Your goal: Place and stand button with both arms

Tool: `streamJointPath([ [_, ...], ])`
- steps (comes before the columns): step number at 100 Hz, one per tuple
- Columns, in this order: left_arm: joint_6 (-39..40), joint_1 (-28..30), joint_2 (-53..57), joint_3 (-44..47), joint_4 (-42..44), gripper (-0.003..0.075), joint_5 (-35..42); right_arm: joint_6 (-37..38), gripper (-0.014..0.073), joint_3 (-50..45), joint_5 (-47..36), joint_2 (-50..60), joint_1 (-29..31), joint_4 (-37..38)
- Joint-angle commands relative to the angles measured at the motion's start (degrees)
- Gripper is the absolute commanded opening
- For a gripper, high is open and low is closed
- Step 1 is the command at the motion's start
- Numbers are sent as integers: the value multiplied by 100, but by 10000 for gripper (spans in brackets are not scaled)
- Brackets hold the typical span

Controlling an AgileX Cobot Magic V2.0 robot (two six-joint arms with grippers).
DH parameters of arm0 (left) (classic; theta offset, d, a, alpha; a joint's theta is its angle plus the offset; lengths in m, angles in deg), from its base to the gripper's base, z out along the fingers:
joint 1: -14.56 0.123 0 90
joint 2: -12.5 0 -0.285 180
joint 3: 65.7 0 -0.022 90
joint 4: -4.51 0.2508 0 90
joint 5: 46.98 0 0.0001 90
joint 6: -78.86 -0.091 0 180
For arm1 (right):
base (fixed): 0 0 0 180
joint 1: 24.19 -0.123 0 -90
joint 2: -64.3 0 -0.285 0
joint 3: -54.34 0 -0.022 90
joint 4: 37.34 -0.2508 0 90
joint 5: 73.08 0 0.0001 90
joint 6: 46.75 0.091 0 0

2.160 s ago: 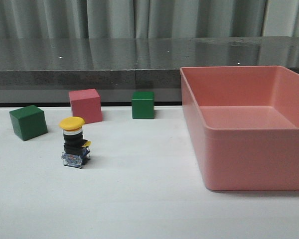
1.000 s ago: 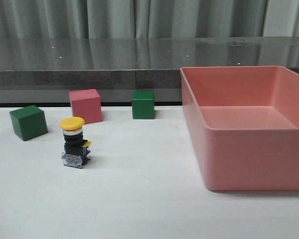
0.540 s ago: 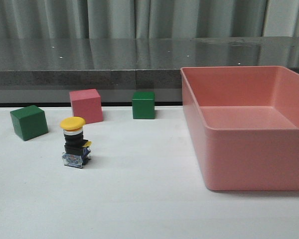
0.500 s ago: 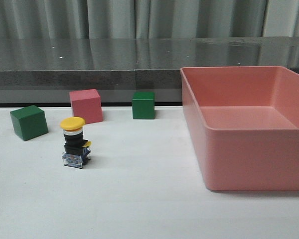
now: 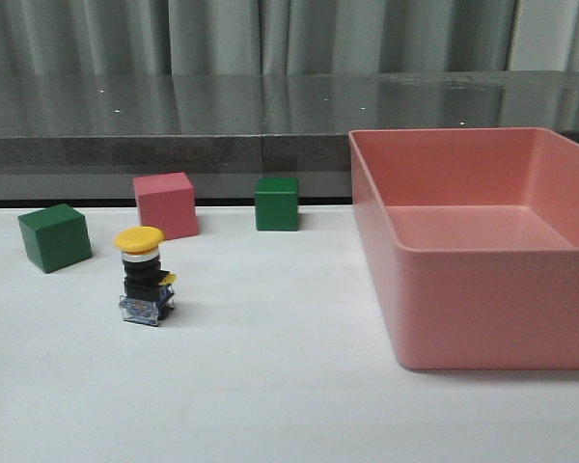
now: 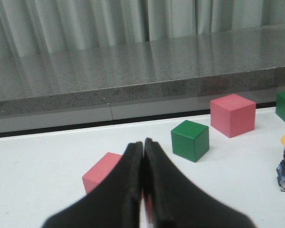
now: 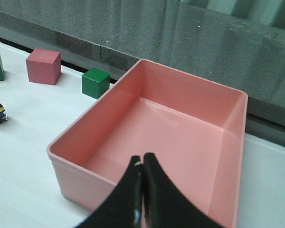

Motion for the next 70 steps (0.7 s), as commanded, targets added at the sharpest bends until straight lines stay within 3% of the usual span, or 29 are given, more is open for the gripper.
streamJointPath([
  [1, 71, 6, 177, 262, -5, -19, 419, 9, -113, 152, -416, -22, 11, -64],
  [56, 71, 6, 177, 262, -5, -19, 419, 9, -113, 138, -417, -22, 11, -64],
  [70, 71, 6, 177, 262, -5, -19, 419, 252, -113, -58, -791, 226, 81, 556],
])
